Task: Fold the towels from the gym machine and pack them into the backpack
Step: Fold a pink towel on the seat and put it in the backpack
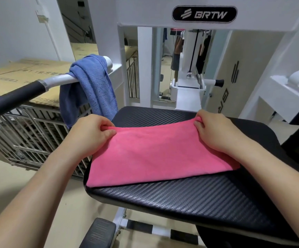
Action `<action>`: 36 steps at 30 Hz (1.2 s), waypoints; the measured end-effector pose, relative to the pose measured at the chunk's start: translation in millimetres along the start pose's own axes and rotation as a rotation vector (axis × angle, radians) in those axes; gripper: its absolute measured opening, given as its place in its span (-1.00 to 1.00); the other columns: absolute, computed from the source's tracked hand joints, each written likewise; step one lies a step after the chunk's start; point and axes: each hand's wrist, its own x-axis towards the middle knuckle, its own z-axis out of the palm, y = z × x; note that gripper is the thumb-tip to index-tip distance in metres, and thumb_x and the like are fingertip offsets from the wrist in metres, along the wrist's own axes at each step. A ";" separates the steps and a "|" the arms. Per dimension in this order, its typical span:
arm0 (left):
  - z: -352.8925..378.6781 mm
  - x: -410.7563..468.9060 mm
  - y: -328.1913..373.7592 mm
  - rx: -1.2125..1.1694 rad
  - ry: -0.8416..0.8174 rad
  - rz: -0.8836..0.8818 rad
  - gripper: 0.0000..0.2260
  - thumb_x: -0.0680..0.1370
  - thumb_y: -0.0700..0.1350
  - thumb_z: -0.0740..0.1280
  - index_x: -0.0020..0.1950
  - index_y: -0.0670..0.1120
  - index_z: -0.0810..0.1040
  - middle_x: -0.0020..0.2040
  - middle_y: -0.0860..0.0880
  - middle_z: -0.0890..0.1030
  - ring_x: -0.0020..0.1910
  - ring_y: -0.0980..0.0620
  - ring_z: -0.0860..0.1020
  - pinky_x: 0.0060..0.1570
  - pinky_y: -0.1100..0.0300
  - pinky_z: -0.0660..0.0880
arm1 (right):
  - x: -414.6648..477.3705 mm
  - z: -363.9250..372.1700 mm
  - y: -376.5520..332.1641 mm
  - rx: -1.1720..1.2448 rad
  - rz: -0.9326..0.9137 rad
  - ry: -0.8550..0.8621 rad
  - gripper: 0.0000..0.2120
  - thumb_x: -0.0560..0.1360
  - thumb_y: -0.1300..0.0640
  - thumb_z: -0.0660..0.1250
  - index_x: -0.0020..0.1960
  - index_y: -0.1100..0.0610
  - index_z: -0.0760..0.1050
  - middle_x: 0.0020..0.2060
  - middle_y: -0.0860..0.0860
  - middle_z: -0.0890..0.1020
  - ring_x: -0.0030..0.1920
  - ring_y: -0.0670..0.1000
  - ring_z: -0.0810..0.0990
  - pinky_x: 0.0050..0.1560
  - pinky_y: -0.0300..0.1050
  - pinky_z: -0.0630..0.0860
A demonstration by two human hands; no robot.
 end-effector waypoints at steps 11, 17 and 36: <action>1.8 -9.1 -12.3 0.037 0.027 0.104 -0.90 0.47 0.03 0.42 -0.06 0.06 0.65 -0.11 0.06 0.52 -0.03 0.01 0.52 -0.03 0.10 0.42 | 6.0 -28.1 8.0 -0.112 0.143 -0.222 -0.63 0.51 -0.15 0.30 0.14 0.11 0.43 0.01 0.07 0.54 -0.02 0.13 0.53 -0.01 0.00 0.49; -7.7 -13.1 -1.8 -0.214 -0.144 0.027 -0.80 0.43 -0.12 0.45 -0.18 0.03 0.43 -0.35 0.10 0.52 -0.39 0.09 0.42 -0.32 0.16 0.39 | 30.2 -50.6 5.9 -0.010 0.165 -0.431 -0.81 0.46 0.02 0.42 -0.19 0.13 0.55 -0.21 0.05 0.62 -0.16 0.10 0.59 -0.10 -0.03 0.52; 10.1 -119.4 36.7 -0.449 -0.028 0.164 -0.79 0.36 0.13 0.44 -0.05 0.13 0.63 -0.16 0.13 0.55 -0.14 0.15 0.54 -0.13 0.31 0.42 | -44.5 -39.8 -63.5 0.035 -0.569 -0.501 -0.43 0.44 -0.27 0.33 0.39 -0.11 0.37 0.30 -0.17 0.44 0.30 -0.15 0.37 0.34 -0.06 0.35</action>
